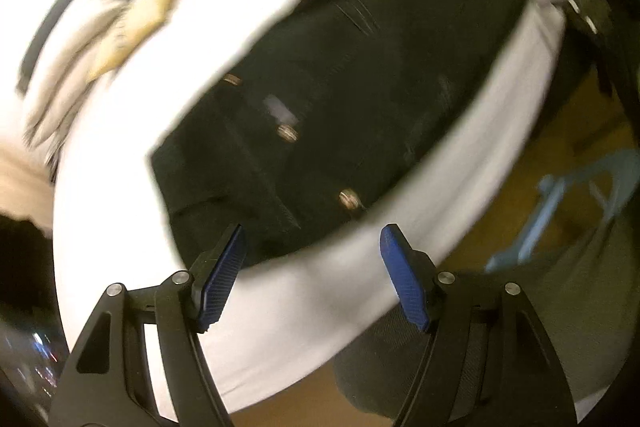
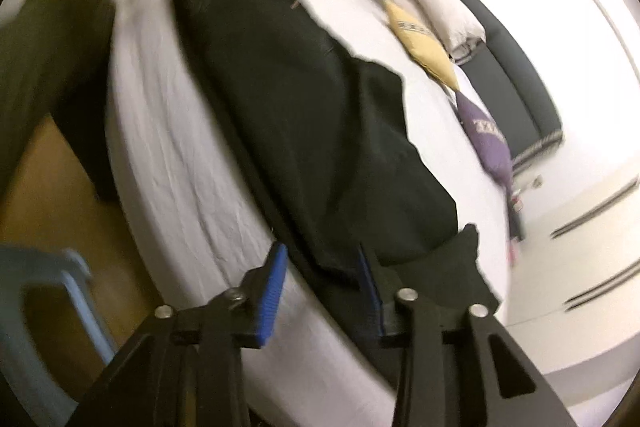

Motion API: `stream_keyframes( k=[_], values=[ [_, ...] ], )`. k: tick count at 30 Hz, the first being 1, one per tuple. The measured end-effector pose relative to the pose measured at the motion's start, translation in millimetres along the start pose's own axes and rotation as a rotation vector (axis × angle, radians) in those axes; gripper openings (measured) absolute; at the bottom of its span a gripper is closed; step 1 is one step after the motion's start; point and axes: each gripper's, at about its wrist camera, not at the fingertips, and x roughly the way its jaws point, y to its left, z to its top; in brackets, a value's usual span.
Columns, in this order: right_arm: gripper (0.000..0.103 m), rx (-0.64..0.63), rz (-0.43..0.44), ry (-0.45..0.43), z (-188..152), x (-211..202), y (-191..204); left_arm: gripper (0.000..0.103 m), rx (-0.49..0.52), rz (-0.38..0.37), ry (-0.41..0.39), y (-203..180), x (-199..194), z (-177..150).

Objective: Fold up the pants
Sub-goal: 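Lay the jeans flat on the bed and open both grippers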

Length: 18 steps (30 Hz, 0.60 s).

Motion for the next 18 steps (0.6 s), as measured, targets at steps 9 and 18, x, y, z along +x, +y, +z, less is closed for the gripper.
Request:
stream_keyframes(
  k=[9, 18],
  values=[
    [0.039, 0.308, 0.076, -0.050, 28, 23, -61, 0.068, -0.336, -0.101, -0.153, -6, 47, 114],
    [0.044, 0.440, 0.103, 0.071, -26, 26, -80, 0.071, -0.350, -0.044, -0.039, -34, 103, 126]
  ],
)
